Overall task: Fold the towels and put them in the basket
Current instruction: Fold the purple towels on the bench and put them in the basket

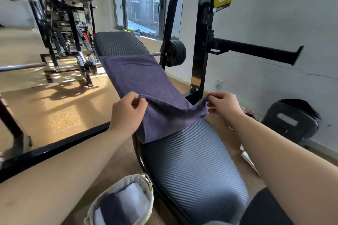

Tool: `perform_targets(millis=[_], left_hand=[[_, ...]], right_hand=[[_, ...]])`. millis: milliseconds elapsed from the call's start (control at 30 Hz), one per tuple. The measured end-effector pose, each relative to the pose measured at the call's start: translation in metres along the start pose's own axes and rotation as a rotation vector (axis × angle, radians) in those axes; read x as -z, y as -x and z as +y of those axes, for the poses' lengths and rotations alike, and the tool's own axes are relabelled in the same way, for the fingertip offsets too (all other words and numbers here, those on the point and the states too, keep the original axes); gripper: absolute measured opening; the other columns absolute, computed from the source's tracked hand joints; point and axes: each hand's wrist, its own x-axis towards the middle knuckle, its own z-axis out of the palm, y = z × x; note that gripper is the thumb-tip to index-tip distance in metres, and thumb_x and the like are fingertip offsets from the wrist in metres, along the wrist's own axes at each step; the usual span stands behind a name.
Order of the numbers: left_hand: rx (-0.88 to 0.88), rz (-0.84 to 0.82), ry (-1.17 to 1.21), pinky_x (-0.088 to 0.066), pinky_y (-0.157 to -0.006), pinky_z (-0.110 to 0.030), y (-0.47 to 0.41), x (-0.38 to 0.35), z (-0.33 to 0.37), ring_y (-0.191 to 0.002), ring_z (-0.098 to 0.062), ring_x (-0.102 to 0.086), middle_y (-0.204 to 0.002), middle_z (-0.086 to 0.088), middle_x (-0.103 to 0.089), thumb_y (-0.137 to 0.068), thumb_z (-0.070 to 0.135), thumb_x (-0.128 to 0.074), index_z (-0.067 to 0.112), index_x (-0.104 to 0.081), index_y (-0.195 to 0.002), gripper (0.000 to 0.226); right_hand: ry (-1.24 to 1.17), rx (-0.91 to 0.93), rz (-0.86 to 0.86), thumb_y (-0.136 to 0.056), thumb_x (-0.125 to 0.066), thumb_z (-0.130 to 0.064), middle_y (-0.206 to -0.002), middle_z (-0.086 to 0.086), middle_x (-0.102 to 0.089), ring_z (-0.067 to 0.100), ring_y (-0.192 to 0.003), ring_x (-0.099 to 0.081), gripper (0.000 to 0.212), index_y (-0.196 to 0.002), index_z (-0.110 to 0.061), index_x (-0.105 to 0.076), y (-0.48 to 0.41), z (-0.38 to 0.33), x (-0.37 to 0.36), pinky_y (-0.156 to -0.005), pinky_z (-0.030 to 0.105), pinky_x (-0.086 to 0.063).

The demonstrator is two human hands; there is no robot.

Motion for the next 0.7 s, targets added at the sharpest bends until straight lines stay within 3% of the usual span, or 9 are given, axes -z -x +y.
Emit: perform_targets(millis=[100,233,333,433,567,700], left_hand=[[0.045,0.013,0.072,-0.047,-0.053,-0.022,-0.019,0.009,-0.008,-0.055,-0.01,-0.067,-0.067,0.01,-0.066,-0.096,0.037,-0.059,0.031,-0.061,-0.081,0.017],[0.129,0.046,0.206,-0.058,-0.055,-0.029,-0.048,0.018,-0.024,-0.055,-0.014,-0.071,-0.076,0.014,-0.069,-0.093,0.029,-0.065,0.03,-0.067,-0.08,0.014],[0.199,0.08,0.327,-0.059,-0.06,-0.023,-0.071,0.025,-0.036,-0.068,-0.015,-0.076,-0.076,0.012,-0.07,-0.092,0.024,-0.067,0.03,-0.069,-0.078,0.015],[0.282,0.118,0.391,-0.062,-0.073,-0.031,-0.093,0.029,-0.05,-0.073,-0.014,-0.077,-0.085,0.004,-0.073,-0.091,0.021,-0.068,0.025,-0.071,-0.086,0.007],[0.298,0.146,0.399,-0.062,-0.071,-0.027,-0.122,0.034,-0.07,-0.074,-0.011,-0.077,-0.093,0.004,-0.075,-0.091,0.016,-0.067,0.03,-0.073,-0.094,0.015],[0.274,0.147,0.367,-0.063,-0.078,-0.037,-0.154,0.038,-0.085,-0.071,-0.011,-0.076,-0.096,0.003,-0.074,-0.093,0.02,-0.069,0.014,-0.075,-0.11,0.02]], right_hand=[[0.021,0.051,-0.001,-0.097,-0.064,-0.014,-0.085,0.0,-0.076,0.016,-0.073,-0.073,0.021,-0.091,-0.029,-0.078,-0.017,-0.012,-0.012,-0.06,0.023,-0.058],[-0.002,0.062,0.067,-0.1,-0.061,-0.014,-0.079,0.004,-0.076,0.019,-0.062,-0.072,0.014,-0.106,-0.017,-0.073,-0.047,-0.031,-0.032,-0.062,0.03,-0.062],[-0.111,0.043,0.077,-0.101,-0.059,-0.011,-0.087,0.012,-0.075,0.021,-0.066,-0.075,0.012,-0.111,-0.012,-0.066,-0.064,-0.049,-0.051,-0.061,0.029,-0.062],[-0.171,0.06,0.079,-0.099,-0.059,-0.007,-0.098,0.014,-0.07,0.024,-0.072,-0.077,0.013,-0.112,-0.011,-0.058,-0.082,-0.063,-0.072,-0.064,0.033,-0.063],[-0.171,0.078,0.076,-0.093,-0.06,0.001,-0.101,0.012,-0.067,0.021,-0.073,-0.077,0.021,-0.099,-0.019,-0.057,-0.109,-0.07,-0.101,-0.066,0.033,-0.063],[-0.102,0.12,0.063,-0.092,-0.063,-0.005,-0.09,0.008,-0.074,0.018,-0.074,-0.077,0.021,-0.087,-0.025,-0.065,-0.14,-0.074,-0.13,-0.073,0.038,-0.064]])
